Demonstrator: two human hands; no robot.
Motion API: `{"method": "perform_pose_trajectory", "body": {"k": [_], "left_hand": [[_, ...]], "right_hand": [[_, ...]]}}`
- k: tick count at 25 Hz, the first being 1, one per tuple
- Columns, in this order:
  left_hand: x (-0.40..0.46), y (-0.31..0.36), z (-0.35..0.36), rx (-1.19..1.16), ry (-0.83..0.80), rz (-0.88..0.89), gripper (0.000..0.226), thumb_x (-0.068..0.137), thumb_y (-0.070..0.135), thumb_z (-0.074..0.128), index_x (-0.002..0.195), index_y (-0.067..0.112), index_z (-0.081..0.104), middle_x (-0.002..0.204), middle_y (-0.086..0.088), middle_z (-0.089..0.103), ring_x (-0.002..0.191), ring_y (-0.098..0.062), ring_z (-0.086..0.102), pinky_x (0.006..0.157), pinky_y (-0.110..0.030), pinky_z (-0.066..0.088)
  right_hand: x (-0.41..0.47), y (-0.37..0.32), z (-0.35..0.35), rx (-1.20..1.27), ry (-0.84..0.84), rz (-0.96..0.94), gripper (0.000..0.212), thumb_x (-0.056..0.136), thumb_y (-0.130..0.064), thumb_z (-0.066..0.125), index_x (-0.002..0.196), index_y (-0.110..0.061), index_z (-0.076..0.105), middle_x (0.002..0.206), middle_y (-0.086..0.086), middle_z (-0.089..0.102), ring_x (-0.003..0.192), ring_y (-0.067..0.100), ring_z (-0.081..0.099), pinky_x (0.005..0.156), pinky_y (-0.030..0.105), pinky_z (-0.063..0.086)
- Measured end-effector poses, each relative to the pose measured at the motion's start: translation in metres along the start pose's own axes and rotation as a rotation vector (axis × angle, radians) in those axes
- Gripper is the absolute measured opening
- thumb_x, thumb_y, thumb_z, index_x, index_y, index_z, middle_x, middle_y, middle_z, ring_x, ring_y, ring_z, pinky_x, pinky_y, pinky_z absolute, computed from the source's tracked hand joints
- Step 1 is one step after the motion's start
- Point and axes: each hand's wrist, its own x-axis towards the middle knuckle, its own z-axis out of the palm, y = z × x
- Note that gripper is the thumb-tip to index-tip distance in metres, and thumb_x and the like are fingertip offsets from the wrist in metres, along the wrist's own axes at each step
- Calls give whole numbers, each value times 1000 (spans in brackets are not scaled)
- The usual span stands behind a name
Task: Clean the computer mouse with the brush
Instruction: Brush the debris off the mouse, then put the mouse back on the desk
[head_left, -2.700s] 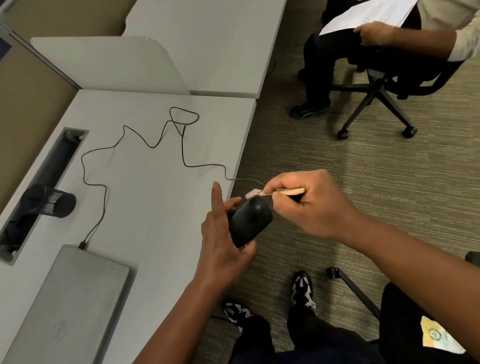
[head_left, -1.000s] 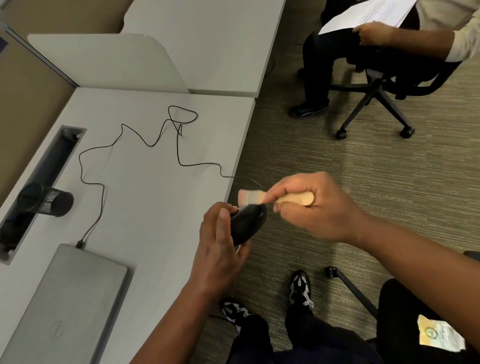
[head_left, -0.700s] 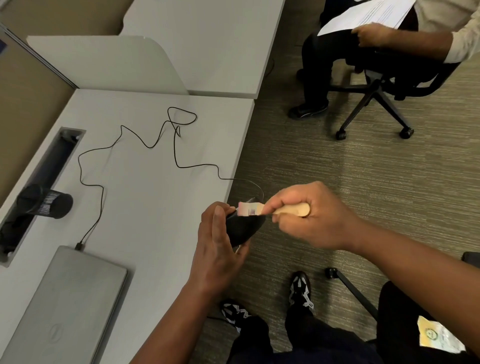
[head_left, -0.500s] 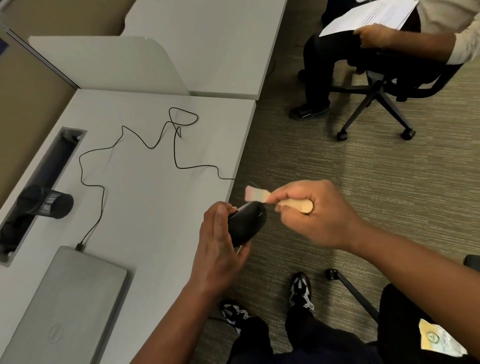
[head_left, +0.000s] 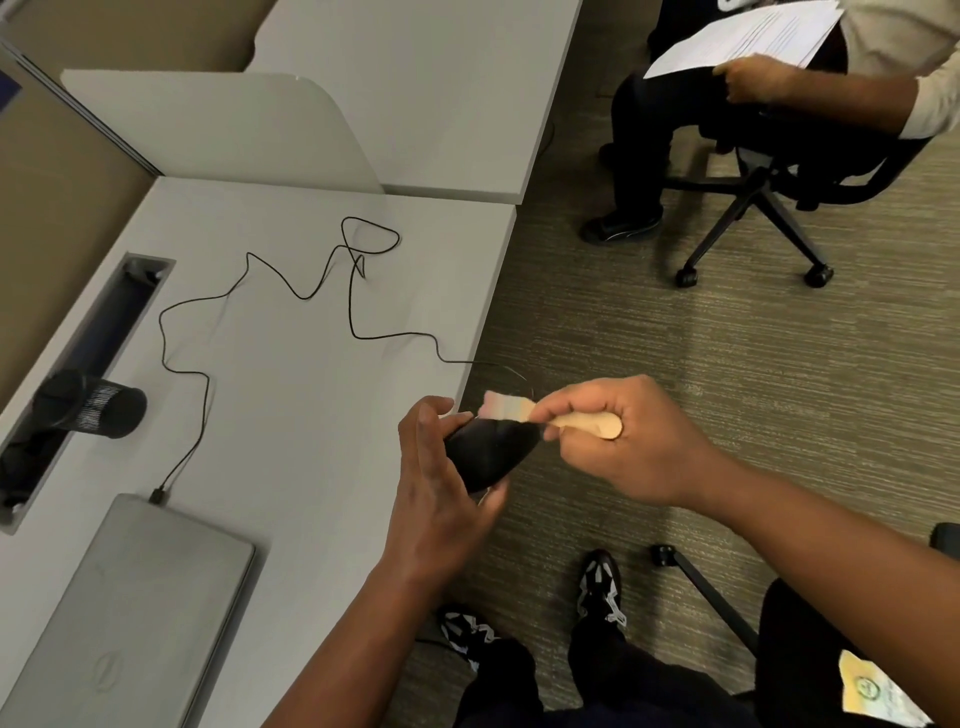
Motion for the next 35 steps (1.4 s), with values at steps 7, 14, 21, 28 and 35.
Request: {"method": "perform_pose_trajectory", "body": {"k": [7,14,21,28,35], "left_hand": [[6,2,-4,-59,57,-36,130,64,8,100,141,50,4,138,9,40,102,-27,73,71,-25,57],[2,-7,-11,-89,21,-163,155,63,19,102,146,75,-17,146,15,40,104,-19,73,76,-15,53],[-1,-2,-12,-229,90,-273,146,54,39,101,152,69,-3,141,11,46,107,-17,73,78,-17,59],[1,7,-15,-341,174,-429,143,53,38,101,160,52,7,137,15,48,103,-2,70,76,-19,59],[-1,28,-10,-306,282,-414,123,61,45,96,154,56,16,139,27,43,113,-8,63,86,-15,57]], "right_hand": [[-6,7,-3,41,-144,6,25,77,-23,64,94,-27,81,88,2,78,64,21,67,53,33,50],[-3,2,-12,25,-246,-39,26,77,-23,63,95,-25,81,88,-3,76,64,9,64,55,25,48],[3,15,-34,46,-188,80,15,76,-23,70,86,-26,80,82,13,74,58,16,56,50,29,43],[1,28,-24,178,308,144,20,99,-12,63,110,-25,75,90,12,75,66,13,63,56,26,51],[1,-4,59,797,361,313,29,87,-7,76,112,-12,62,97,8,72,90,24,72,81,40,62]]}}
